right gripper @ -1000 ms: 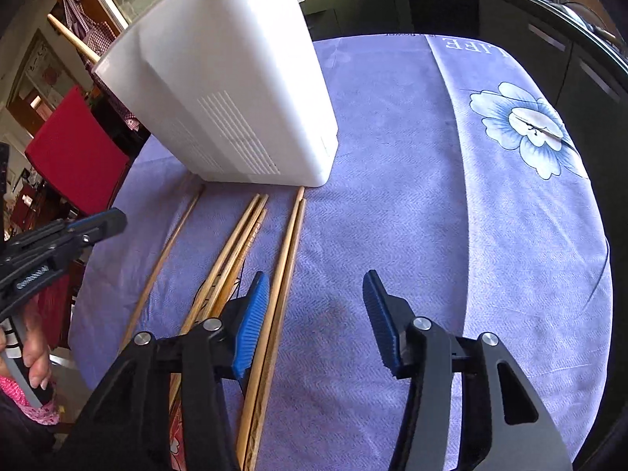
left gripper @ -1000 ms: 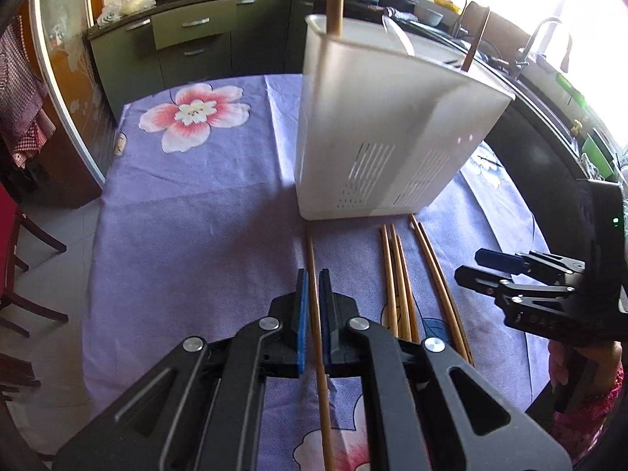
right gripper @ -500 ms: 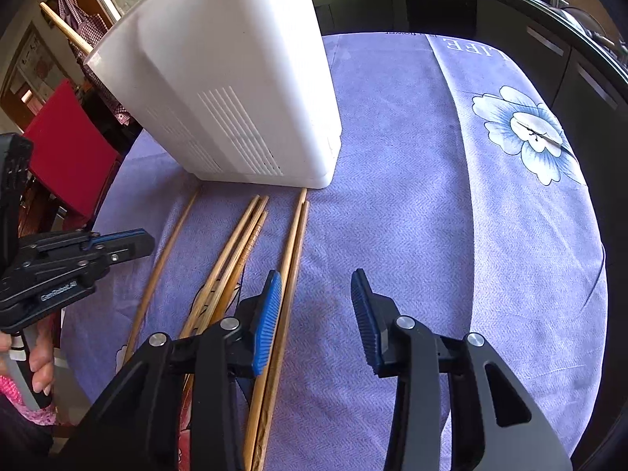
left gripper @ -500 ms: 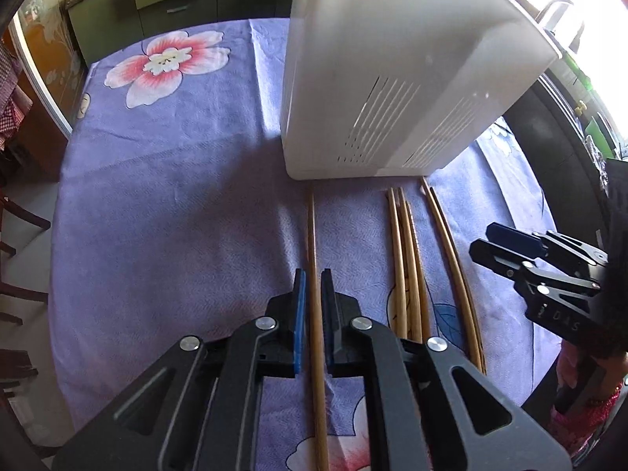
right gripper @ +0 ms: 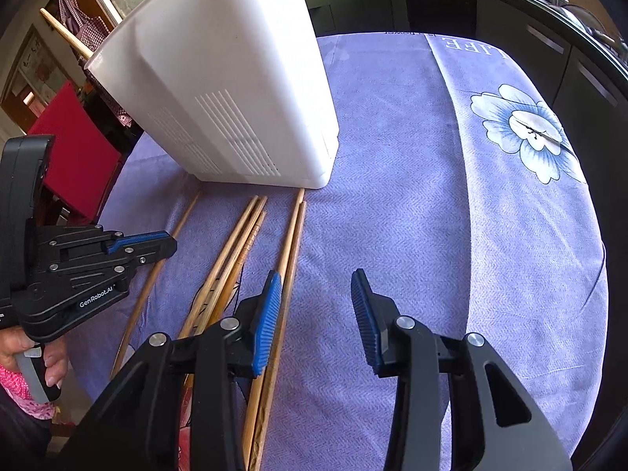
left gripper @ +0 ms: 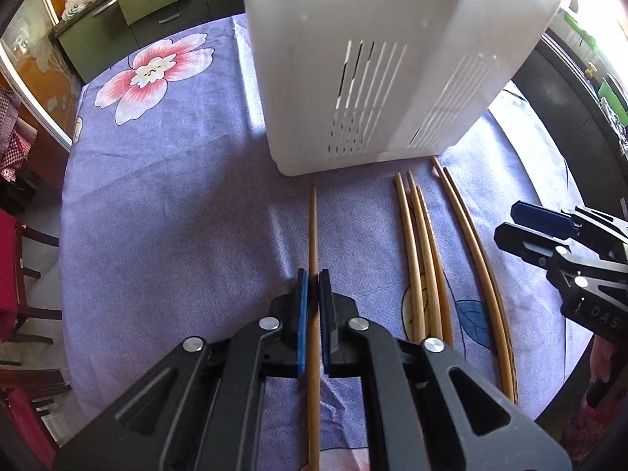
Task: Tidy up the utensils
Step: 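Grasp another wooden chopstick with the left gripper and lift it, then grasp a wooden chopstick with the right gripper while the left holds its chopstick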
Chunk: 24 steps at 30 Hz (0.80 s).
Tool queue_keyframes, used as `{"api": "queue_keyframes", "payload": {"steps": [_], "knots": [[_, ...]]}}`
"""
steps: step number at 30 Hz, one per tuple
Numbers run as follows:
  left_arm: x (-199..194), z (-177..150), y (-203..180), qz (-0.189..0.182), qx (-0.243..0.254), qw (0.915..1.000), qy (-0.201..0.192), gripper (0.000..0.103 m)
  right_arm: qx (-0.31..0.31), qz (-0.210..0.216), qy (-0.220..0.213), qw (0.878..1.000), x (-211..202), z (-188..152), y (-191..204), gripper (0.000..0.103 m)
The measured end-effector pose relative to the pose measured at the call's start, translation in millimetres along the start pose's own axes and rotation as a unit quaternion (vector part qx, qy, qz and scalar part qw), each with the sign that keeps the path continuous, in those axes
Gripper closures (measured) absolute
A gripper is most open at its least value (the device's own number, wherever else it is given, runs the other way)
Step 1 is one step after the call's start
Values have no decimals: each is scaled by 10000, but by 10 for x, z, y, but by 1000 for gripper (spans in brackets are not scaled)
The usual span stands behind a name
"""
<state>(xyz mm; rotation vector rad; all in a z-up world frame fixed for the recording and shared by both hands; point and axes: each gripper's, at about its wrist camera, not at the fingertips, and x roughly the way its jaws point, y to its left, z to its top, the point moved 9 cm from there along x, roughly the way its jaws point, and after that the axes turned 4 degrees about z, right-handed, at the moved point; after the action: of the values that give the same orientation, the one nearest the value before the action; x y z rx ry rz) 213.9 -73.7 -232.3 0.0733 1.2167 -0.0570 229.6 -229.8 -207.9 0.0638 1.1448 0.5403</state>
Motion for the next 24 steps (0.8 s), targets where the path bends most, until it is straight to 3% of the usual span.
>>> {"api": "queue_keyframes", "payload": {"steps": [6,16,24], "knots": [[-346,10,137,23,-163,9990,-426,98,-64,46,118,9999,59,33,82,64],[-449,-58,192,-86,-174,9986,-489,98,-330,-580,291,9973,208,87,129,67],[-448,-62,217,-102,-195,9986,-486,98,-558,-783,340,9948,226,96,217,67]]}}
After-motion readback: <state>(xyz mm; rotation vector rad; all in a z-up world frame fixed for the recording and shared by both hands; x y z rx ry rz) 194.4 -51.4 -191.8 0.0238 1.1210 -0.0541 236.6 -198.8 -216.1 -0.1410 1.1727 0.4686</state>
